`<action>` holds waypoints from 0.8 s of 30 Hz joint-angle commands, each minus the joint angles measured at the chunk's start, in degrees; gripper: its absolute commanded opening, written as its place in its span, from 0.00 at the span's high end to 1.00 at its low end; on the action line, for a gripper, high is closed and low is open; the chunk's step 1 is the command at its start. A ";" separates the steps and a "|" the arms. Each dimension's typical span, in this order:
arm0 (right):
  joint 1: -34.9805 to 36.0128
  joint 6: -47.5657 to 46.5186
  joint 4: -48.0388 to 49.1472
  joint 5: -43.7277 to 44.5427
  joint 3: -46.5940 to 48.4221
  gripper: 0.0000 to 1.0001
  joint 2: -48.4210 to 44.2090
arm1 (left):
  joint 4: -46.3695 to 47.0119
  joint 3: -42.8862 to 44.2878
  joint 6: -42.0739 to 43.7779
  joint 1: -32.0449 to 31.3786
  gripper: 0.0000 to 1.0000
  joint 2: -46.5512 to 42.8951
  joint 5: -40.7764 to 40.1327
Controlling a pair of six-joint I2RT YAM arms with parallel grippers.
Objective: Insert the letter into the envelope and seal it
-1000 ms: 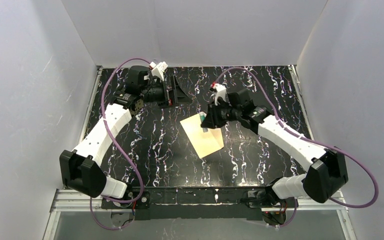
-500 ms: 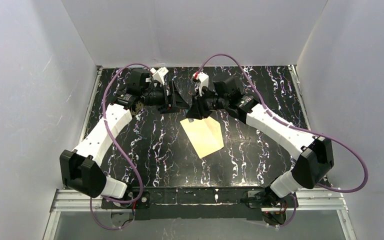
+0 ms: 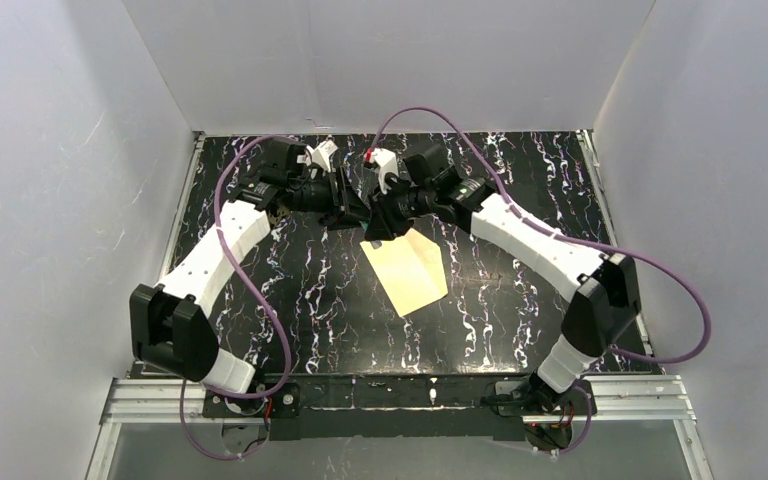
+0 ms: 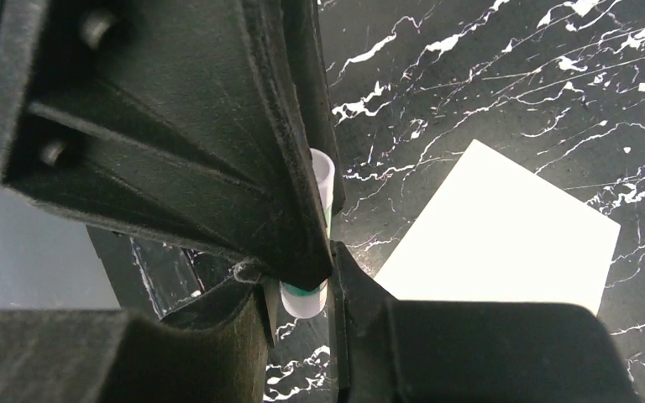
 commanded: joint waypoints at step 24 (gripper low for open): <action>-8.61 51.65 49.50 9.91 -20.41 0.05 -17.29 | 23.42 3.63 -27.21 6.03 1.00 -3.13 -3.71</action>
